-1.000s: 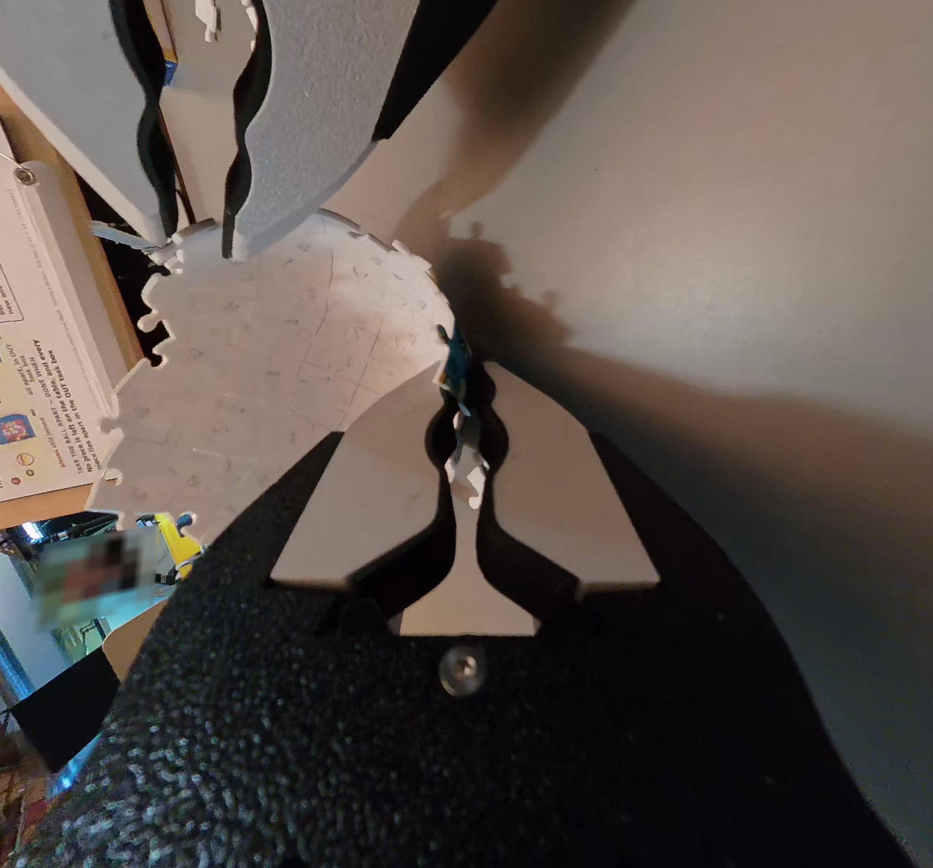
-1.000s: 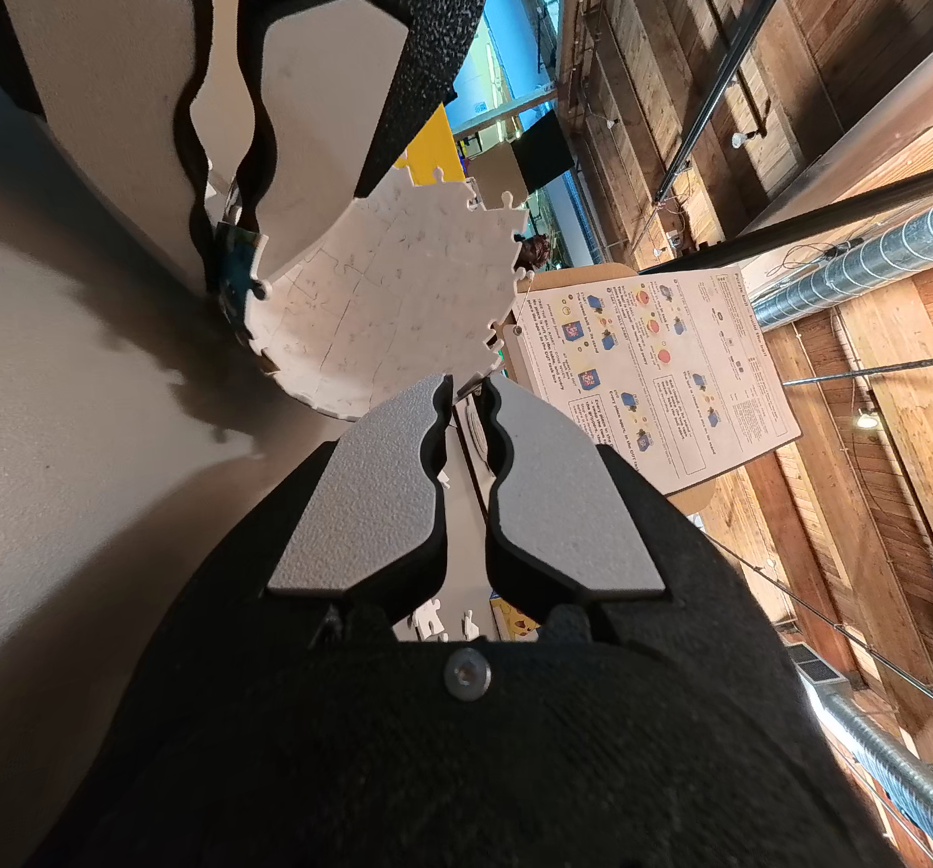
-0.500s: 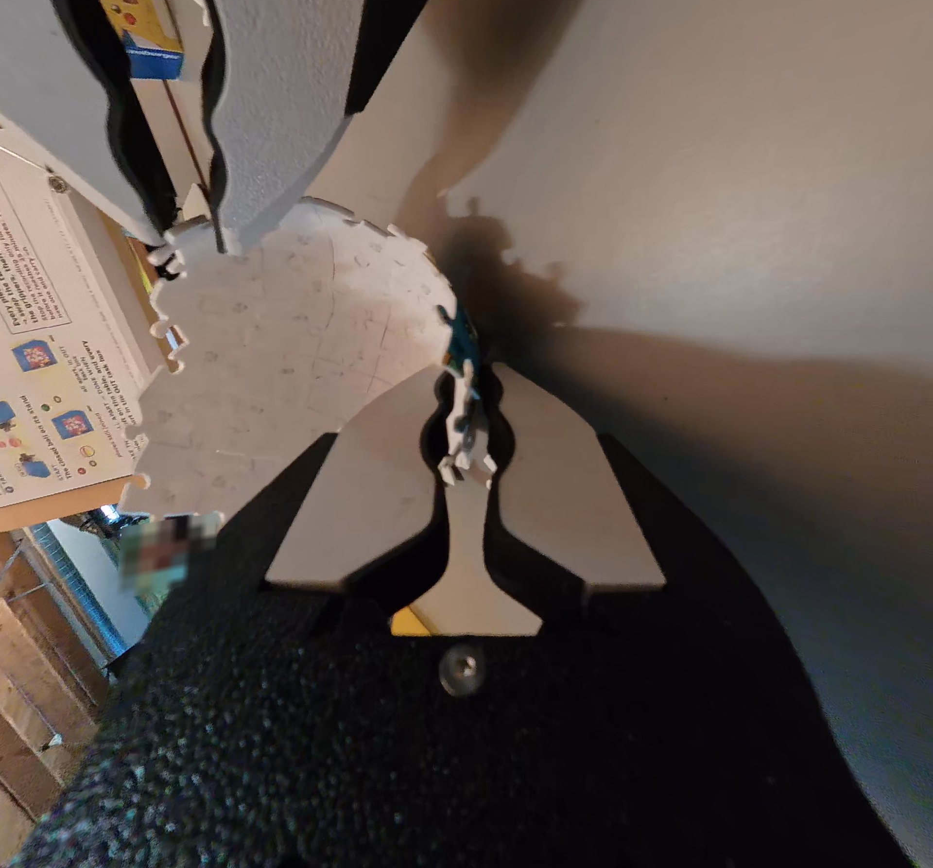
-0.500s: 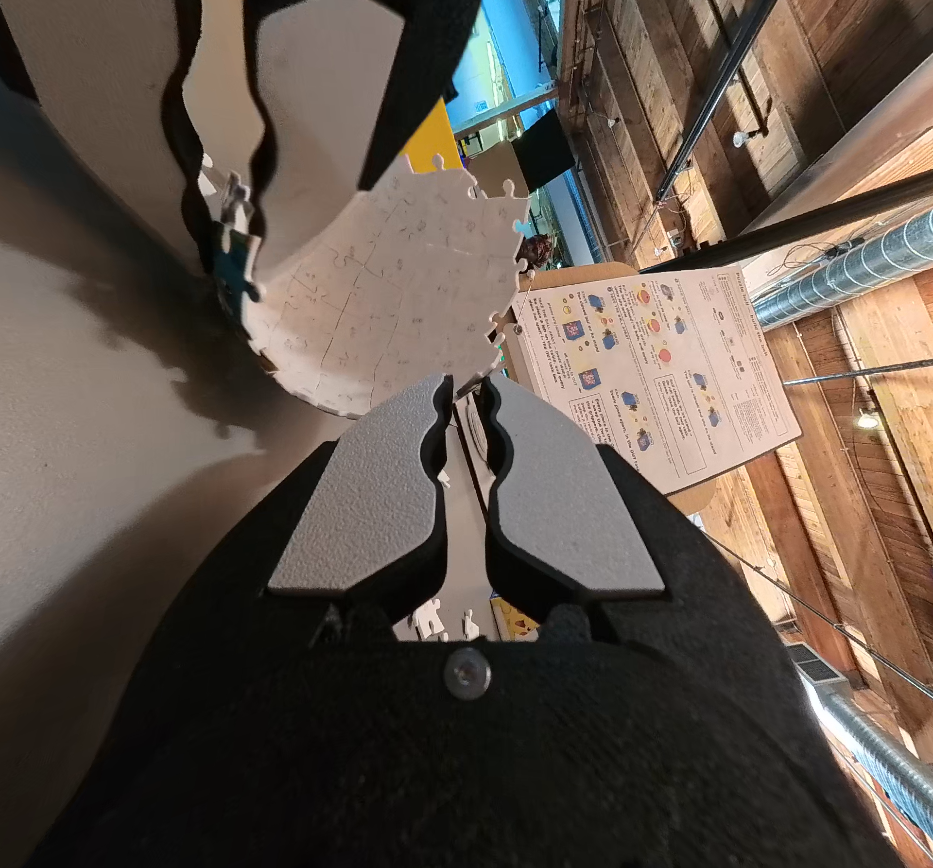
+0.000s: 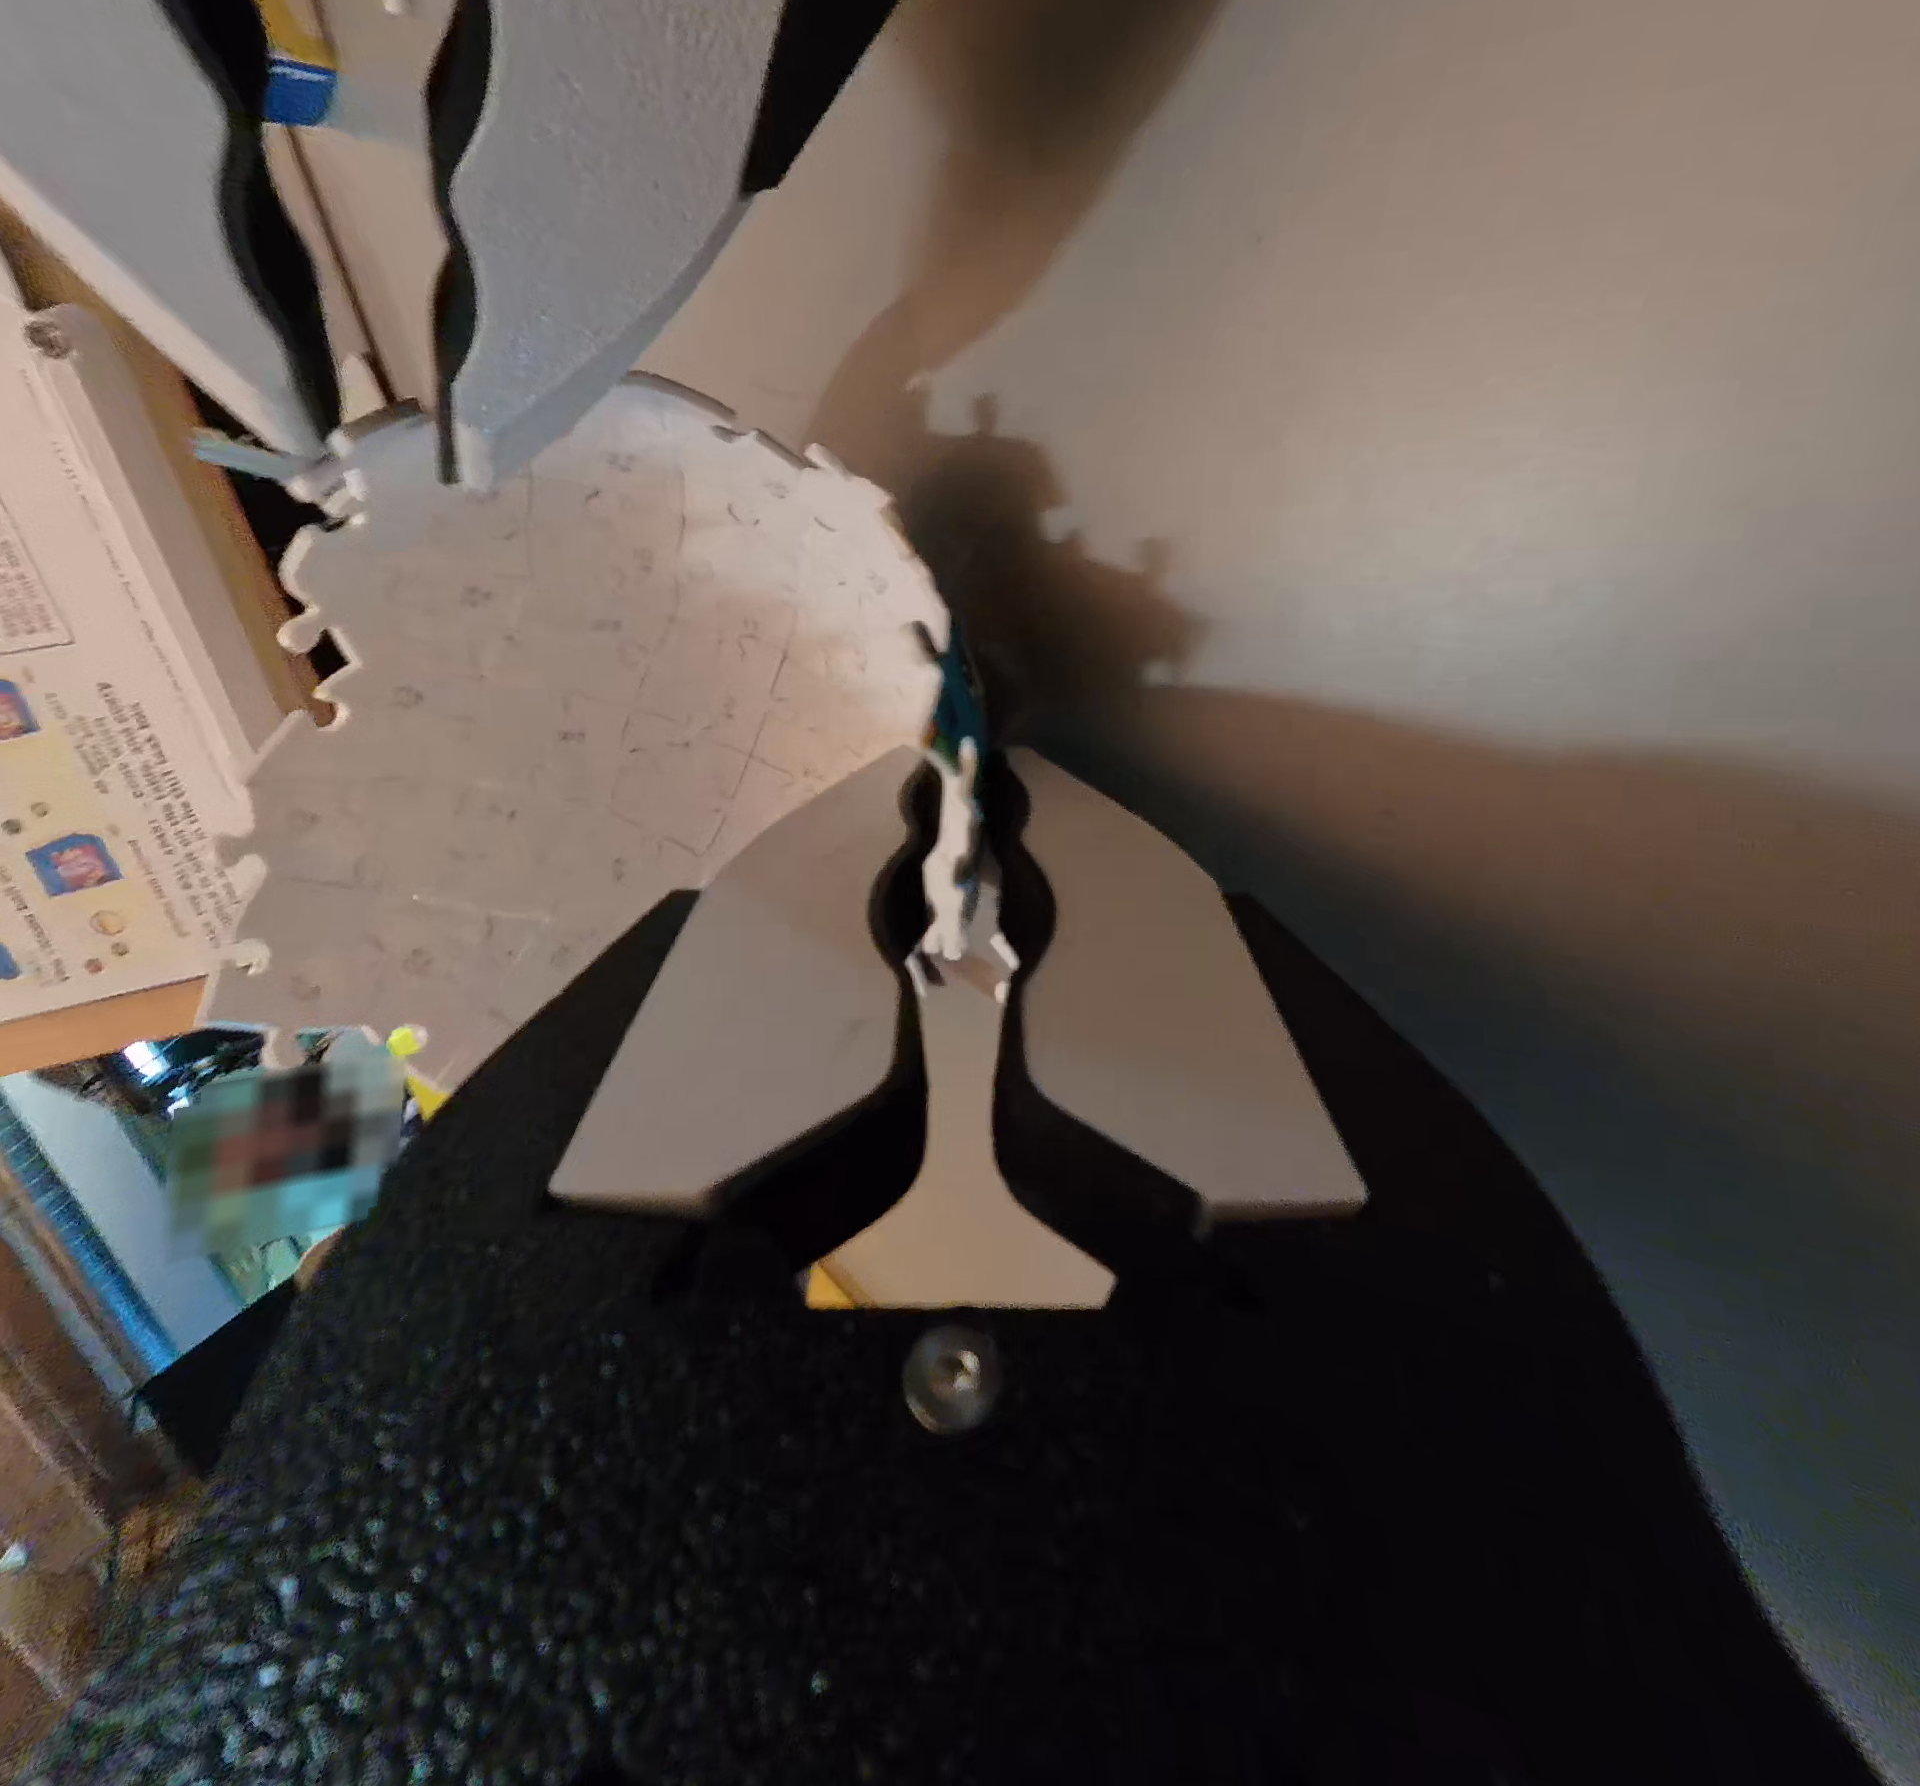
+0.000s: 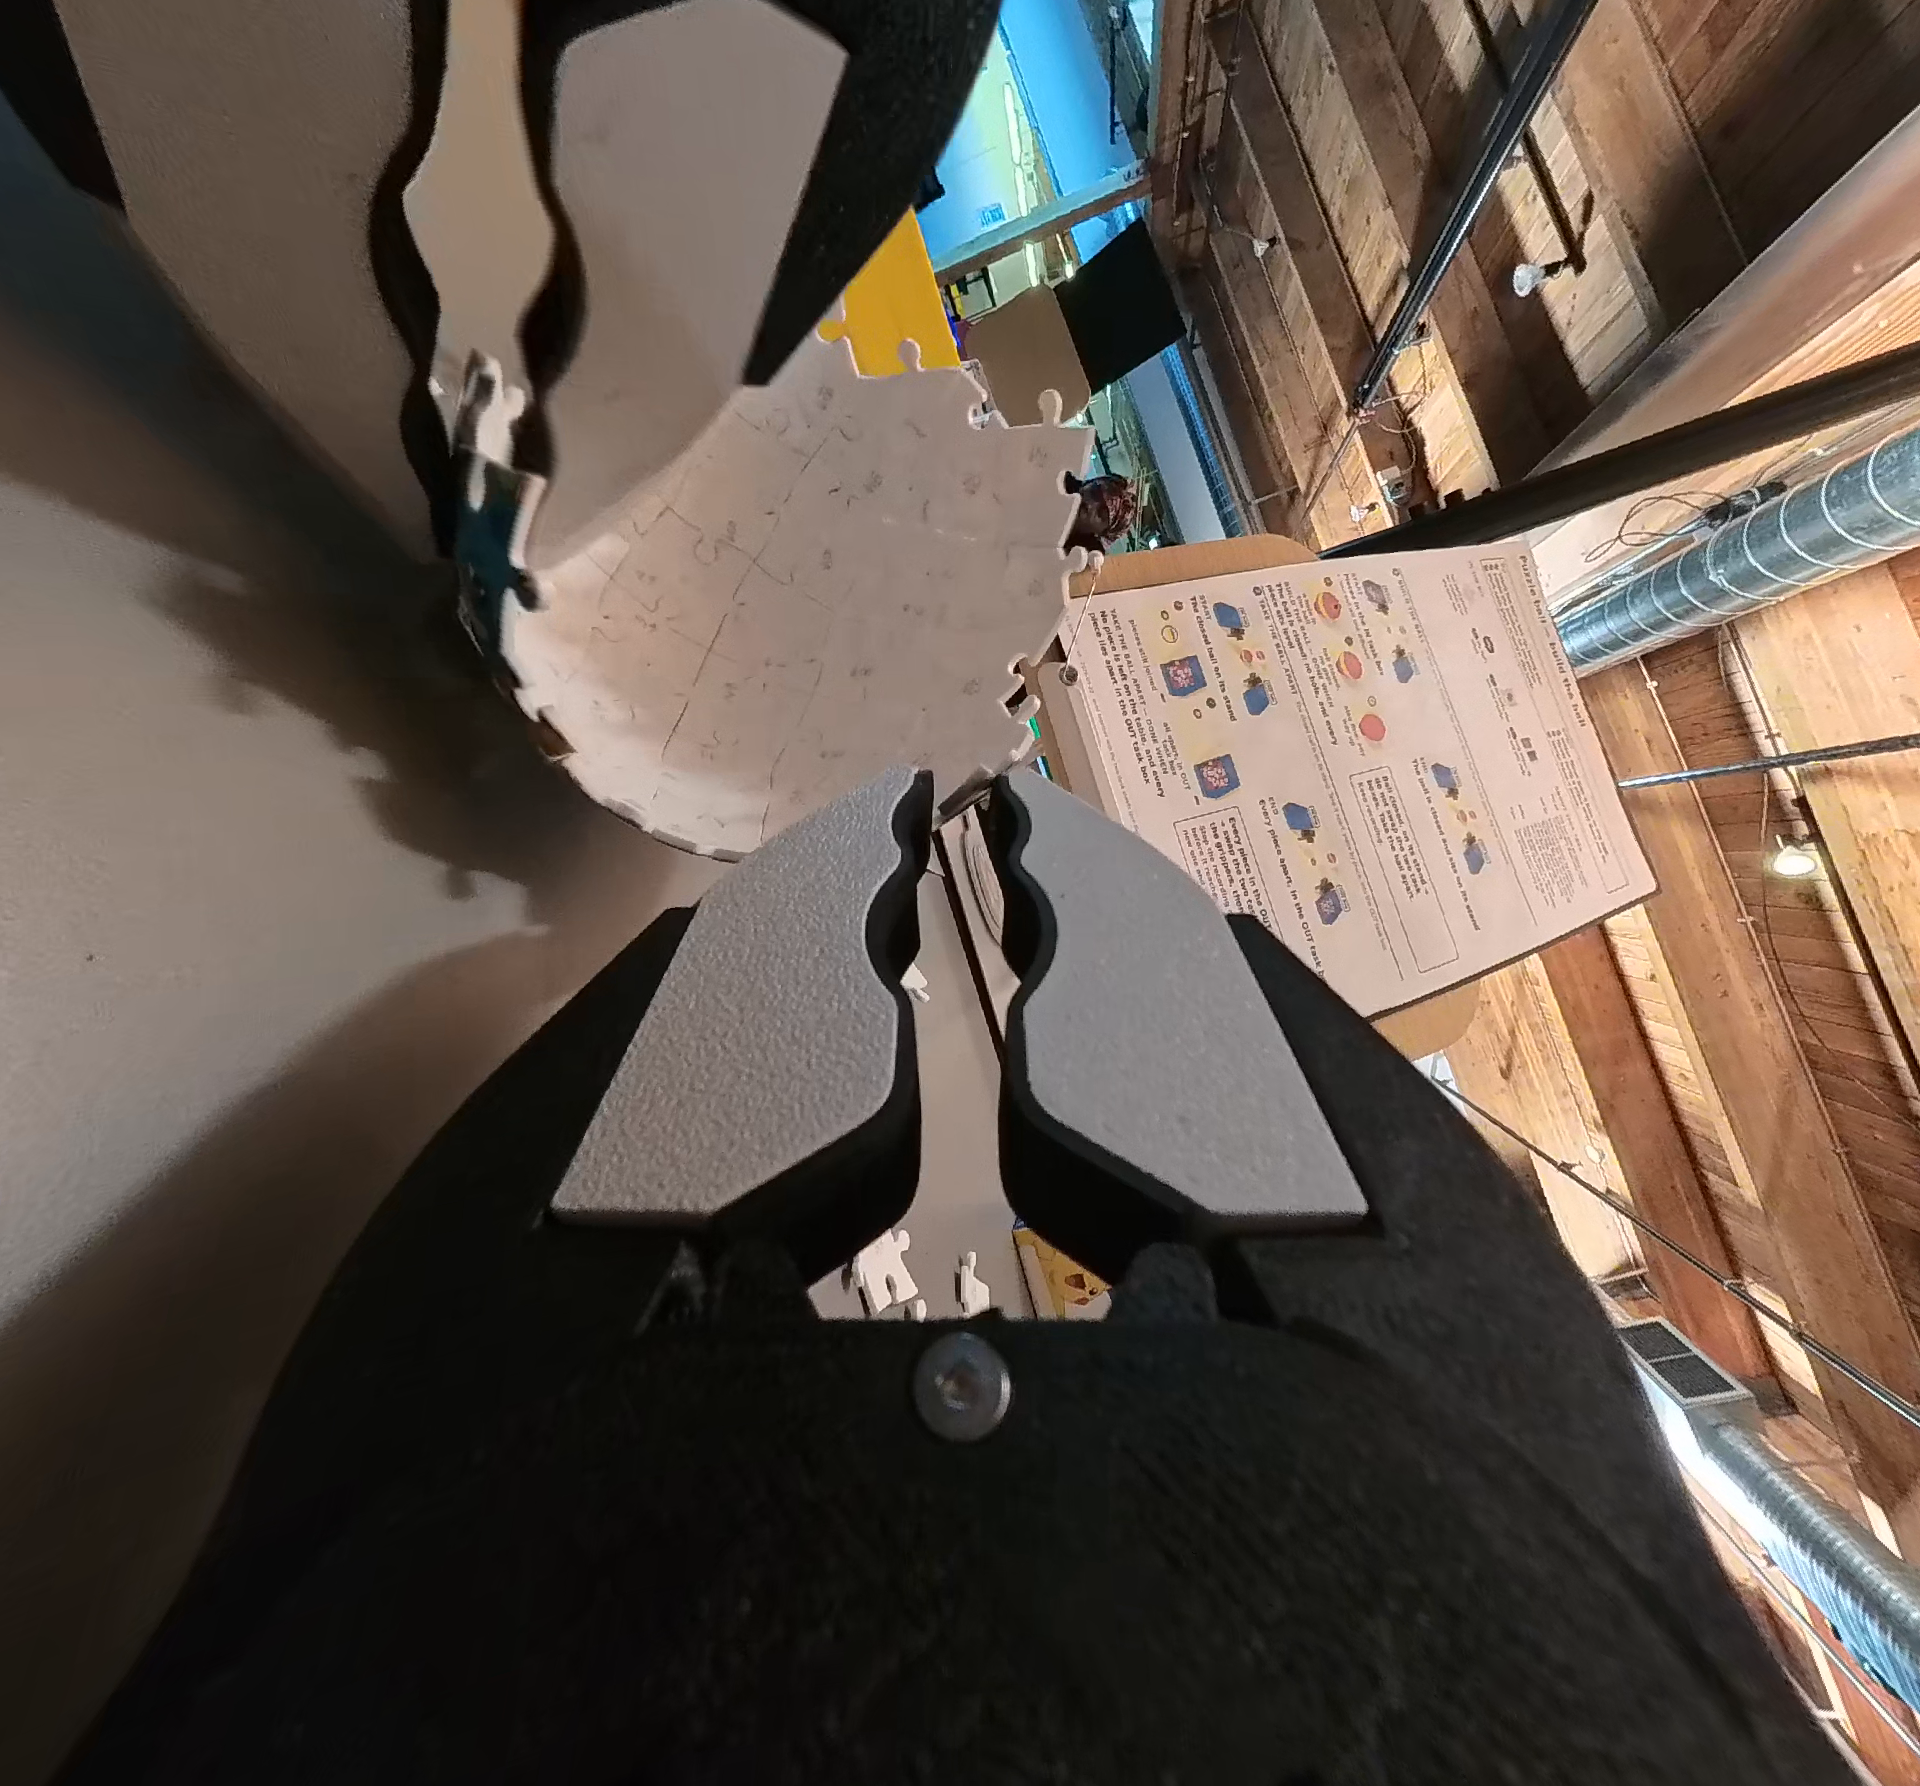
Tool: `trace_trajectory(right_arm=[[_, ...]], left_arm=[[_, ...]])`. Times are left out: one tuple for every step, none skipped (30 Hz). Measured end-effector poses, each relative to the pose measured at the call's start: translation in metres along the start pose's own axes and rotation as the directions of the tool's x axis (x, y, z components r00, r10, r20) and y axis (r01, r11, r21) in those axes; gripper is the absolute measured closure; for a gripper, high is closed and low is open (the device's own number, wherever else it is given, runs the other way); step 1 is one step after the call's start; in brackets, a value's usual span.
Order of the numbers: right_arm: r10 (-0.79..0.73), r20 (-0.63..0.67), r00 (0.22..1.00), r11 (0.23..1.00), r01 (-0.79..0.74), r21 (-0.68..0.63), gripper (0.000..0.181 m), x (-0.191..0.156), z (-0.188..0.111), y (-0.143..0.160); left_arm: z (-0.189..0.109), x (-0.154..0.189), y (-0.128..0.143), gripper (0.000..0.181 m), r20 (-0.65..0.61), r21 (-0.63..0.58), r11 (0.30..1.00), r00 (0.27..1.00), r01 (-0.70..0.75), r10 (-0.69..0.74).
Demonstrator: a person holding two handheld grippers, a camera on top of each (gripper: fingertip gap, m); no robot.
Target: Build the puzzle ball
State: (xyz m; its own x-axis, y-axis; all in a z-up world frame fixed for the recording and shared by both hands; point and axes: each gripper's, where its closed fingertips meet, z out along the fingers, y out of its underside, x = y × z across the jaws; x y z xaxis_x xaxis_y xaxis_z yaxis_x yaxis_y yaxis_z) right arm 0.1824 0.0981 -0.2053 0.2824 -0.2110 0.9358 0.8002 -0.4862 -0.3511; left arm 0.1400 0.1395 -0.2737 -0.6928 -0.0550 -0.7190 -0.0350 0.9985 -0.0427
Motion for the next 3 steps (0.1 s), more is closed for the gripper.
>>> trace_trajectory(right_arm=[[-0.001,-0.001,1.000,1.000,0.001,0.001,0.171,0.0002,-0.0001,-0.0002],[-0.003,-0.002,1.000,1.000,0.003,0.001,0.171,0.0003,-0.0002,-0.0004],[-0.003,0.000,1.000,1.000,0.003,0.001,0.171,0.0001,-0.0002,-0.0004]], left_arm=[[-0.0001,-0.0032,0.0015,0.166,0.025,-0.009,1.000,1.000,0.004,-0.003],[-0.0001,-0.0050,0.0038,0.161,0.037,-0.022,1.000,0.999,0.004,-0.003],[-0.0001,-0.0057,0.0056,0.160,0.042,-0.030,1.000,0.999,0.008,-0.007]])
